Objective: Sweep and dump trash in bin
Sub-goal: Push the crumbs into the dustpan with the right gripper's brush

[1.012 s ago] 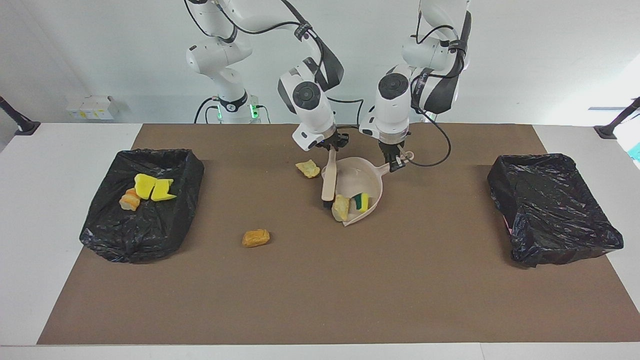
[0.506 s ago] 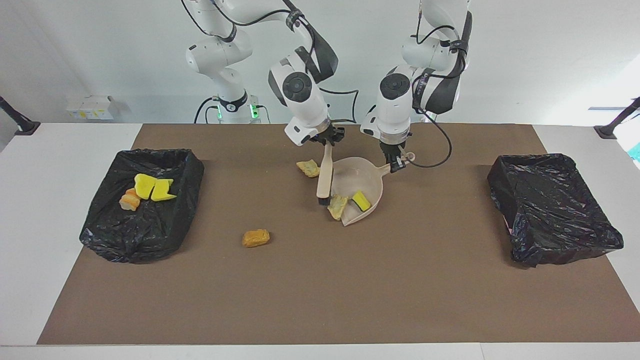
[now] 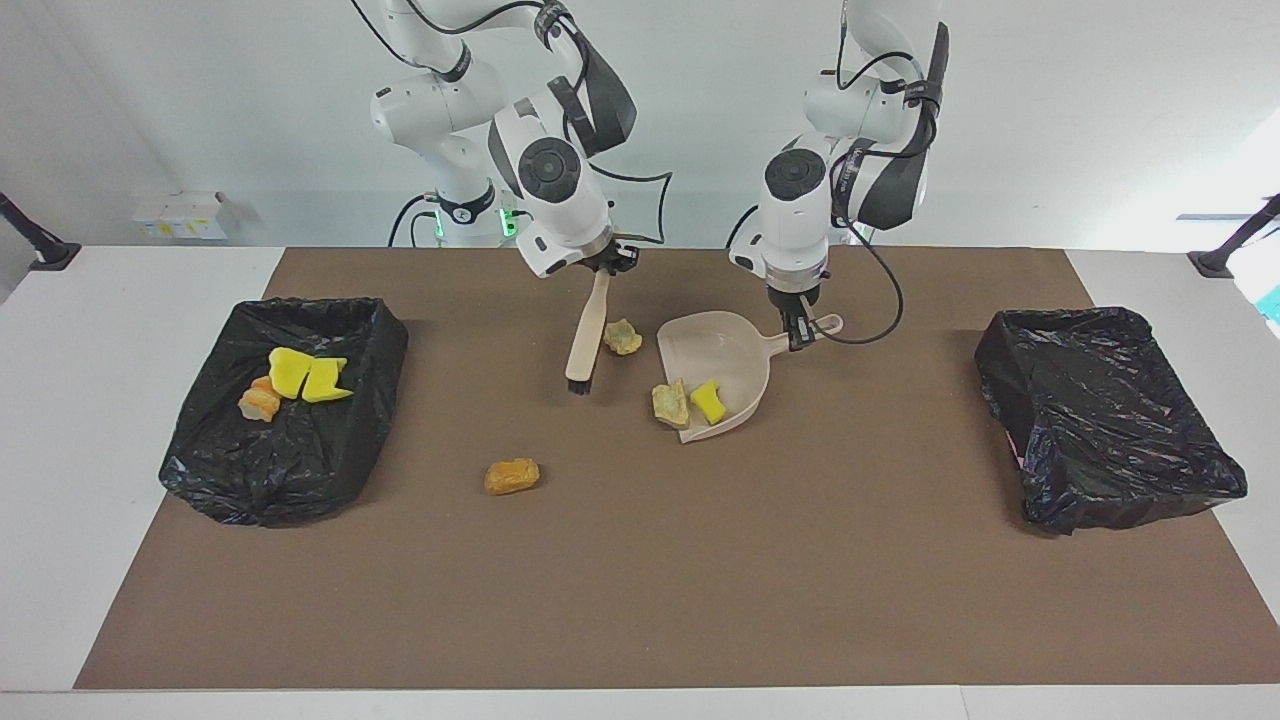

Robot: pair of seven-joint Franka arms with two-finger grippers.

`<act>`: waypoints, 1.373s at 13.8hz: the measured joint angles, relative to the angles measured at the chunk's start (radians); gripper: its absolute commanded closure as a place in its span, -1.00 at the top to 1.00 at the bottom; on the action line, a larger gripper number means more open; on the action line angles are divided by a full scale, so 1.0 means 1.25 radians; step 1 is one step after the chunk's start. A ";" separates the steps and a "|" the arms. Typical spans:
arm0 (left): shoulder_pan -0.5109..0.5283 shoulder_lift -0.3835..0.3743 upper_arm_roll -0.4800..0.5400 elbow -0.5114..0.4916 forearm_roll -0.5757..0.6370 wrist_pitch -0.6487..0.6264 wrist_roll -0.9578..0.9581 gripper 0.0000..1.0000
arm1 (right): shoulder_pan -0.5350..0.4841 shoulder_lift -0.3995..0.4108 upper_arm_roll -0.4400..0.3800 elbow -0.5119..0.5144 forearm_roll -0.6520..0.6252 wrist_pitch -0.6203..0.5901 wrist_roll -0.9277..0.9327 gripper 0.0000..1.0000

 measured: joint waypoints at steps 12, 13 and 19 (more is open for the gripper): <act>-0.018 -0.042 -0.001 -0.064 0.019 0.018 0.000 -1.00 | 0.160 -0.032 0.009 -0.228 0.044 0.300 0.116 -1.00; -0.018 -0.042 0.000 -0.068 0.019 0.026 0.000 -1.00 | 0.160 0.004 0.009 -0.196 0.050 0.314 0.116 -1.00; -0.018 -0.042 0.001 -0.076 0.019 0.036 -0.021 -1.00 | 0.161 0.152 0.013 0.007 0.100 0.297 -0.059 -1.00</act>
